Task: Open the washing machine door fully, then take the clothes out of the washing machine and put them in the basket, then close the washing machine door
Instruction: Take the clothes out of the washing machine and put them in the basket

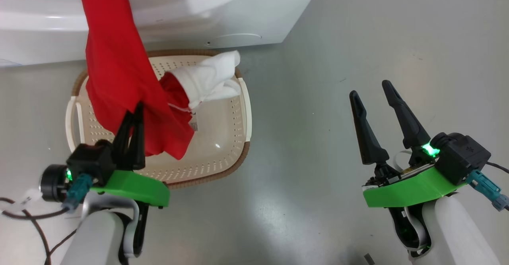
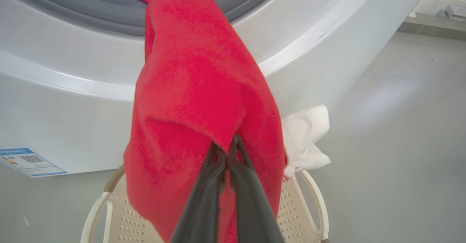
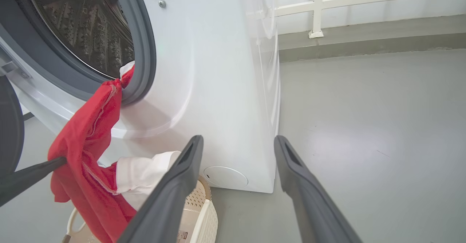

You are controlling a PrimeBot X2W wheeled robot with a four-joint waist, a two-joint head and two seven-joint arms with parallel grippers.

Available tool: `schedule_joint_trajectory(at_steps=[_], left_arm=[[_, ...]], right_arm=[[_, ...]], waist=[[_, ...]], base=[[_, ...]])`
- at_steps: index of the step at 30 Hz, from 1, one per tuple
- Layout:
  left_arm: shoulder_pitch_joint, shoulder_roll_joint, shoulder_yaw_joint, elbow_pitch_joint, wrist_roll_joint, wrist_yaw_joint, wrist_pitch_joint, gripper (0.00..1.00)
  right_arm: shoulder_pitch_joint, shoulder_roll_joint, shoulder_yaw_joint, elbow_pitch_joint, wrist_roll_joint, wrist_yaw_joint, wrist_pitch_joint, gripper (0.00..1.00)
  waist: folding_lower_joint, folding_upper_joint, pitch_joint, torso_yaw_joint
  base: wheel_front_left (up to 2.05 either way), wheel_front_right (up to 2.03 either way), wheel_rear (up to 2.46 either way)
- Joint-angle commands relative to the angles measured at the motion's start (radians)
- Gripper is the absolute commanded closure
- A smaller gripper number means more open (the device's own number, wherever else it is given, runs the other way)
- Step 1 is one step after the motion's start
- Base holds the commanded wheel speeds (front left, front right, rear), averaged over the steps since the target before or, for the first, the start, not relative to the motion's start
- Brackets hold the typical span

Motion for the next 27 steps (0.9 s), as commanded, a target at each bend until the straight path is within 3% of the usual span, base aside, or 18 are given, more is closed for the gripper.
schedule_joint_trajectory(at_steps=[1,20,27], left_arm=[[-0.028,0.007,0.021,0.057,-0.008,-0.016,-0.029,1.0],[-0.212,-0.047,-0.01,0.642,-0.023,-0.095,-0.109,1.0],[-0.281,-0.062,-0.007,0.793,-0.026,-0.114,-0.113,1.0]], right_arm=[[0.014,0.001,0.021,-0.021,0.006,0.006,-0.006,0.0],[-0.002,0.001,0.031,-0.016,0.015,0.006,-0.006,0.0],[-0.009,0.001,0.034,-0.014,0.015,0.006,-0.006,0.0]], waist=[[0.0,0.0,0.004,-0.007],[0.0,0.0,0.022,-0.031],[0.0,0.0,0.033,-0.037]], base=[[0.0,0.0,0.0],[0.0,0.0,0.0],[0.0,0.0,0.0]])
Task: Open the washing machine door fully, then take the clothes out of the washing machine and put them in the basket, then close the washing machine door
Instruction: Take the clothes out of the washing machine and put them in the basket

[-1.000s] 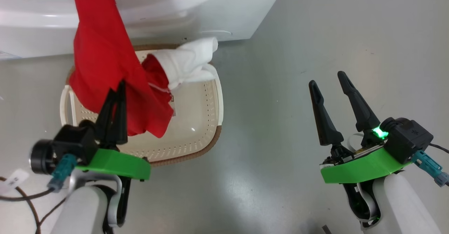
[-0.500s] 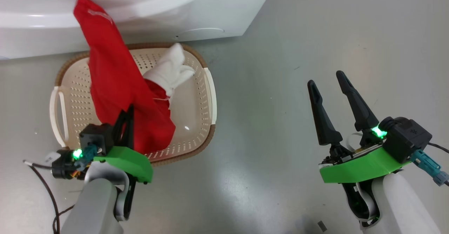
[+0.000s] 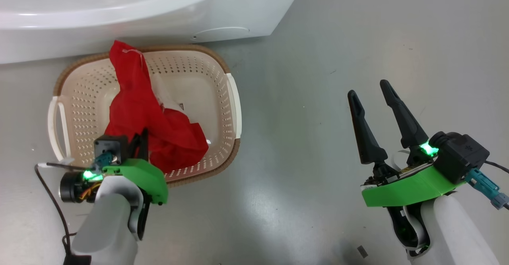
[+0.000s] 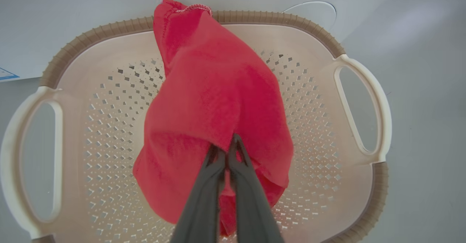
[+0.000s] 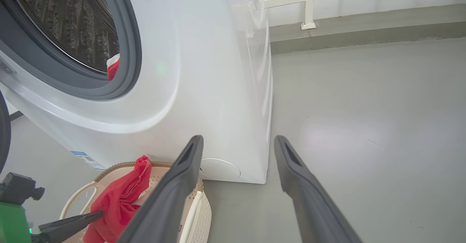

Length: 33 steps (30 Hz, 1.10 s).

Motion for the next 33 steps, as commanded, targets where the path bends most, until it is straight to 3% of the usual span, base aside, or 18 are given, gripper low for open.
schedule_joint_trajectory(at_steps=[1,11,23,24,25,26,33], left_arm=[[-0.005,0.019,0.023,0.016,-0.006,-0.01,-0.012,1.0],[-0.06,0.01,0.026,0.178,-0.012,-0.02,-0.012,1.0],[-0.069,0.011,0.033,0.227,-0.018,-0.022,-0.012,1.0],[-0.07,0.01,0.034,0.227,-0.02,-0.022,-0.012,0.79],[-0.071,0.009,0.038,0.225,-0.024,-0.022,-0.012,0.44],[-0.071,0.008,0.041,0.225,-0.027,-0.023,-0.012,0.0],[-0.077,0.005,0.045,0.215,-0.033,-0.034,-0.012,0.0]], right_arm=[[-0.004,0.001,0.027,-0.019,0.001,0.006,-0.006,0.0],[-0.013,0.001,0.035,-0.016,0.01,0.006,-0.006,0.0],[-0.011,0.001,0.035,-0.013,0.008,0.006,-0.006,0.0],[-0.01,0.001,0.035,-0.012,0.007,0.006,-0.006,0.0],[-0.01,0.001,0.035,-0.011,0.007,0.006,-0.006,0.0],[-0.01,0.001,0.035,-0.01,0.006,0.006,-0.006,0.0],[-0.003,0.001,0.028,-0.004,0.005,0.006,-0.006,0.0]], waist=[[0.0,0.0,0.003,-0.002],[0.0,0.0,0.013,-0.018],[0.0,0.0,0.006,-0.017],[0.0,0.0,0.005,-0.016],[0.0,0.0,0.003,-0.015],[0.0,0.0,0.002,-0.014],[0.0,0.0,-0.016,-0.006]], base=[[0.0,0.0,0.0],[0.0,0.0,0.0],[0.0,0.0,0.0],[0.0,0.0,0.0],[0.0,0.0,0.0],[0.0,0.0,0.0],[0.0,0.0,0.0]])
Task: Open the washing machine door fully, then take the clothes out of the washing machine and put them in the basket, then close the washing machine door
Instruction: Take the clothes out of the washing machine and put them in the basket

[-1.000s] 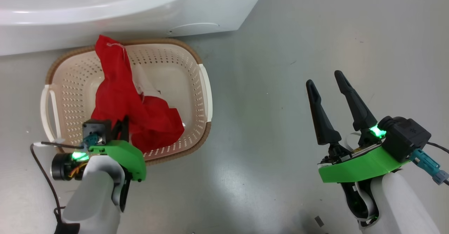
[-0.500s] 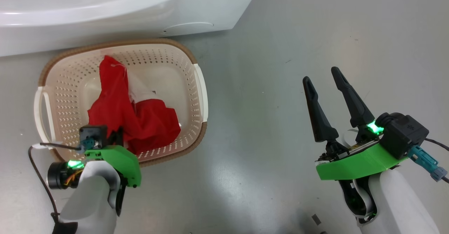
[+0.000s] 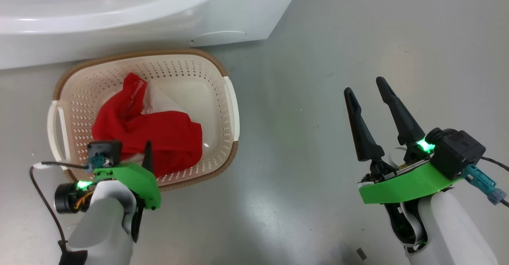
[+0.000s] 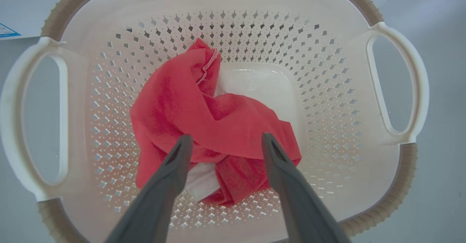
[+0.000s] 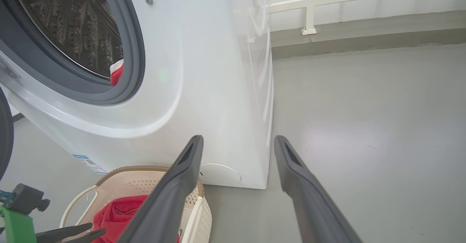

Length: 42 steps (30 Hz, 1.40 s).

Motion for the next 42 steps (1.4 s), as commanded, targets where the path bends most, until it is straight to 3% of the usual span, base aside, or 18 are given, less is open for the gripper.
schedule_joint_trajectory(at_steps=[1,12,27,42], left_arm=[[-0.001,0.017,0.024,-0.016,-0.008,-0.005,-0.012,0.0],[0.036,0.01,0.039,-0.168,0.003,-0.003,-0.012,0.0],[0.205,-0.004,0.087,-0.569,0.04,0.007,-0.012,0.0],[0.421,-0.016,0.098,-0.922,0.033,0.057,-0.012,0.0]], right_arm=[[0.019,0.001,0.014,-0.018,0.001,0.006,-0.006,0.0],[0.039,0.001,-0.001,-0.002,-0.002,0.006,-0.006,0.0],[0.067,0.001,-0.019,0.011,-0.026,0.006,-0.006,0.0],[0.112,0.001,-0.063,0.002,-0.077,0.006,-0.006,0.0]], waist=[[0.0,-0.0001,-0.006,0.004],[0.0,-0.0001,-0.061,0.029],[0.0,-0.0001,-0.167,0.069],[0.0,-0.0001,-0.301,0.112]], base=[[0.0,0.0,0.0],[0.0,0.0,0.0],[0.0,0.0,0.0],[0.0,0.0,0.0]])
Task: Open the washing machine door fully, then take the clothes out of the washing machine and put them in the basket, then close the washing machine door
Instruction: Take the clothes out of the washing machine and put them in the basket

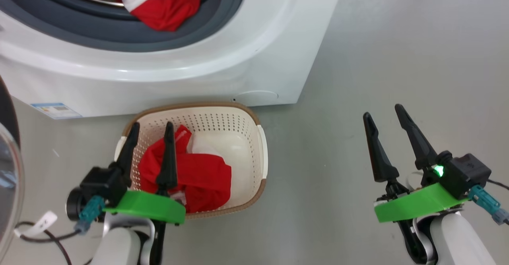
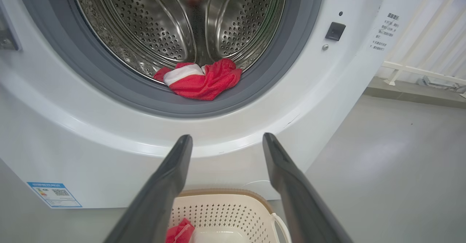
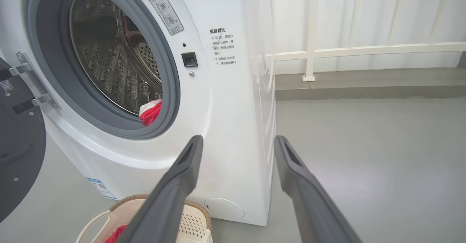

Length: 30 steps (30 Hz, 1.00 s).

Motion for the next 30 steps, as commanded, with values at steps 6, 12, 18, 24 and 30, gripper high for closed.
schedule_joint_trajectory(at_steps=[6,12,18,24,30], left_arm=[[0.096,0.011,0.045,-0.119,0.019,0.016,-0.011,0.0],[0.157,0.021,0.054,-0.18,0.041,0.011,-0.011,0.0],[0.213,0.023,0.061,-0.222,0.046,0.005,-0.011,0.0],[0.256,0.024,0.068,-0.243,0.056,0.007,-0.011,0.0],[0.299,0.022,0.076,-0.248,0.063,0.013,-0.011,0.0]], right_arm=[[0.048,0.001,-0.006,-0.035,-0.038,0.006,-0.006,0.0],[0.085,0.001,-0.031,-0.053,-0.056,0.006,-0.006,0.0],[0.129,0.001,-0.054,-0.072,-0.067,0.006,-0.006,0.0],[0.162,0.001,-0.072,-0.093,-0.075,0.006,-0.006,0.0],[0.201,0.001,-0.083,-0.104,-0.077,0.006,-0.006,0.0]], waist=[[0.0,-0.0001,-0.079,0.02],[0.0,-0.0001,-0.126,0.023],[0.0,-0.0001,-0.173,0.024],[0.0,-0.0001,-0.2,0.022],[0.0,-0.0001,-0.241,0.017]], base=[[0.0,0.0,0.0],[0.0,0.0,0.0],[0.0,0.0,0.0],[0.0,0.0,0.0],[0.0,0.0,0.0]])
